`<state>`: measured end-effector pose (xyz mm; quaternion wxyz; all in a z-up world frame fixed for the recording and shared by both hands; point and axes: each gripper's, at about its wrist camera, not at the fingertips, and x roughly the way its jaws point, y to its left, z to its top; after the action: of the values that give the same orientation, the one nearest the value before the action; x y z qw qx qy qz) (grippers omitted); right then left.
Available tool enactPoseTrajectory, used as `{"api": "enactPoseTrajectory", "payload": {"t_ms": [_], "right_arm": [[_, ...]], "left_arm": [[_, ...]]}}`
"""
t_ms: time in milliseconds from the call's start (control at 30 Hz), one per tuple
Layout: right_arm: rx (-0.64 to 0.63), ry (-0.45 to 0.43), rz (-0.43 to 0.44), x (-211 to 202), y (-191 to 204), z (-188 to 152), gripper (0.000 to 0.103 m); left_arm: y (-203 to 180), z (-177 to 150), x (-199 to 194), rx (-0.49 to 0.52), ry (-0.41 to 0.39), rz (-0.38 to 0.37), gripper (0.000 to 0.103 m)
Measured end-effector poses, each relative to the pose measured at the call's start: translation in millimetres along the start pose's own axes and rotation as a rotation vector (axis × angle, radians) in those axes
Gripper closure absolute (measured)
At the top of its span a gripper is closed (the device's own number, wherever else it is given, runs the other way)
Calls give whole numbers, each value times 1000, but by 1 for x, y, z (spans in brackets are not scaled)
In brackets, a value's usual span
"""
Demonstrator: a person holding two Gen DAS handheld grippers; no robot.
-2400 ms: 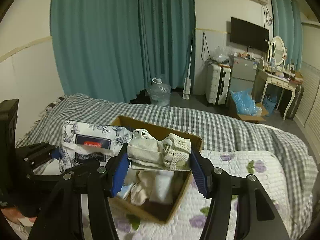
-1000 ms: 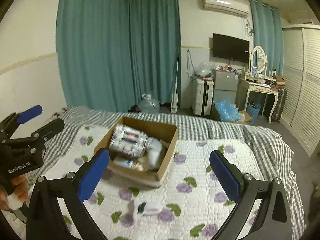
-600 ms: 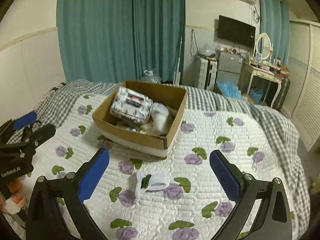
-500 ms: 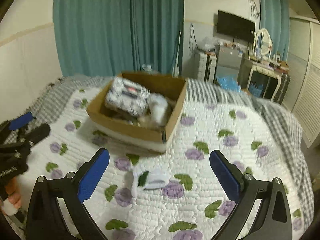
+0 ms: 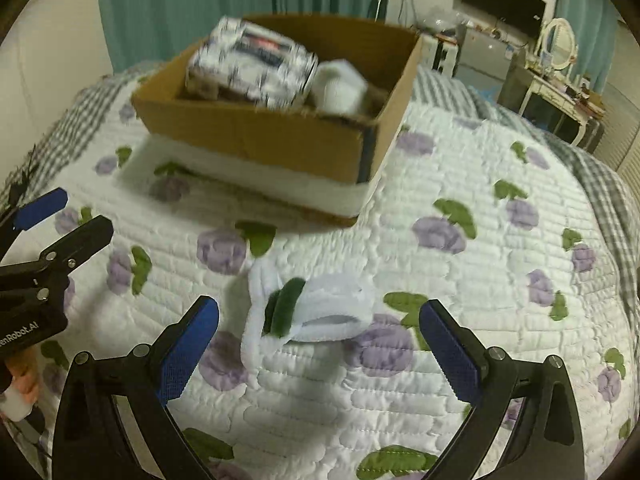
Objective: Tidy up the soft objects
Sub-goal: 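Grasp the white fuzzy pipe-cleaner toy with the right tool, then lower the fuzzy toy into the box and open the right tool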
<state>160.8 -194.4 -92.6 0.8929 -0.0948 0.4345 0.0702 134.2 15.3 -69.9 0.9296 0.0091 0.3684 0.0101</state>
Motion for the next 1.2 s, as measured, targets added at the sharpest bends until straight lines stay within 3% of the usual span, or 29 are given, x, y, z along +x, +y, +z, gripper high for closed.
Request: {"api": "enactPoseTrajectory", "payload": {"t_ms": [200, 467, 667, 867, 1200], "right_arm": [[-17, 62, -13, 23, 6, 0, 2], [-17, 68, -1, 23, 6, 0, 36], [1, 31, 11, 13, 6, -2, 39], [11, -41, 9, -20, 9, -4, 39], [-17, -221, 14, -106, 16, 22, 39]], "left_arm": [[3, -7, 23, -14, 73, -3, 13], [0, -15, 28, 0, 118, -25, 13], [-5, -17, 9, 8, 92, -35, 13], [-5, -12, -15, -16, 90, -93, 13], [8, 22, -73, -43, -64, -34, 13]]}}
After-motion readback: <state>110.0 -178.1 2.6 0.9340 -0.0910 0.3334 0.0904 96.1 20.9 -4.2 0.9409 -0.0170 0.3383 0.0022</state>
